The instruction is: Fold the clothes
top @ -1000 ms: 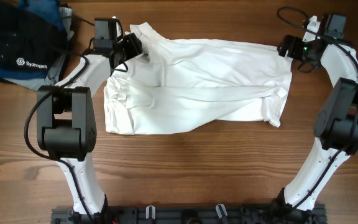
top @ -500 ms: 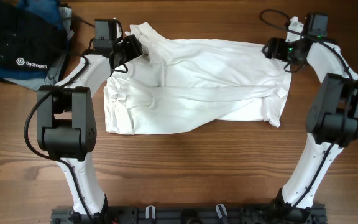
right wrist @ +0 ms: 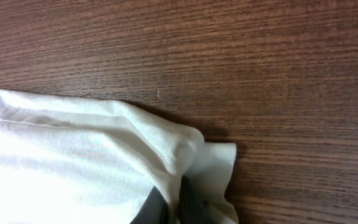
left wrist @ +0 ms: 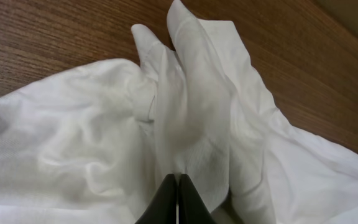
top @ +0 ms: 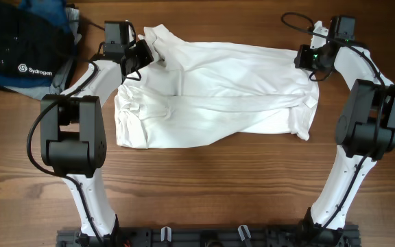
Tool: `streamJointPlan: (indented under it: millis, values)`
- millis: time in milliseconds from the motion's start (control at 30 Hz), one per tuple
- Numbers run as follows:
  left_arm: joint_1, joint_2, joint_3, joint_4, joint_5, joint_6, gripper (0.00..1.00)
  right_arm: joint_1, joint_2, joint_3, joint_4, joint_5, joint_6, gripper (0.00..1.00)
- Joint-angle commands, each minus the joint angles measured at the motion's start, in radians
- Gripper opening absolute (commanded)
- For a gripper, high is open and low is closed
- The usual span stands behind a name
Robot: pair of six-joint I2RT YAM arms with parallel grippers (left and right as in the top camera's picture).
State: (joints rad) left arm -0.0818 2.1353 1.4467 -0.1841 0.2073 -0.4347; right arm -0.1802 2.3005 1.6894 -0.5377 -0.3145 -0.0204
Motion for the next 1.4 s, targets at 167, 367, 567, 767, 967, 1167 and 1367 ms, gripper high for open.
streamJointPlan:
  millis: [167,367,567,767,967,1167,1367]
  values:
    - [0.000,0.009,0.018,0.034,0.008,0.001,0.04,0.002,0.046,-0.002,-0.021,-0.015,0.018,0.04]
    - [0.000,0.025,0.018,0.075,0.009,0.001,0.96,0.002,0.045,0.013,-0.047,-0.014,-0.007,0.08]
    - [-0.001,0.090,0.018,0.091,0.025,0.001,0.71,0.002,0.045,0.050,-0.093,0.000,-0.029,0.09]
    - [-0.001,0.125,0.021,0.171,0.046,-0.056,0.77,0.002,0.045,0.102,-0.151,0.011,-0.052,0.07]
    - [-0.001,0.125,0.055,0.180,0.066,-0.071,0.79,0.002,0.045,0.121,-0.171,0.027,-0.055,0.06]
    - [-0.001,0.125,0.100,0.166,0.089,-0.076,0.37,0.002,0.045,0.121,-0.171,0.027,-0.058,0.04]
    - [-0.001,0.125,0.119,0.161,0.112,-0.102,0.04,0.002,0.045,0.121,-0.164,0.027,-0.058,0.04]
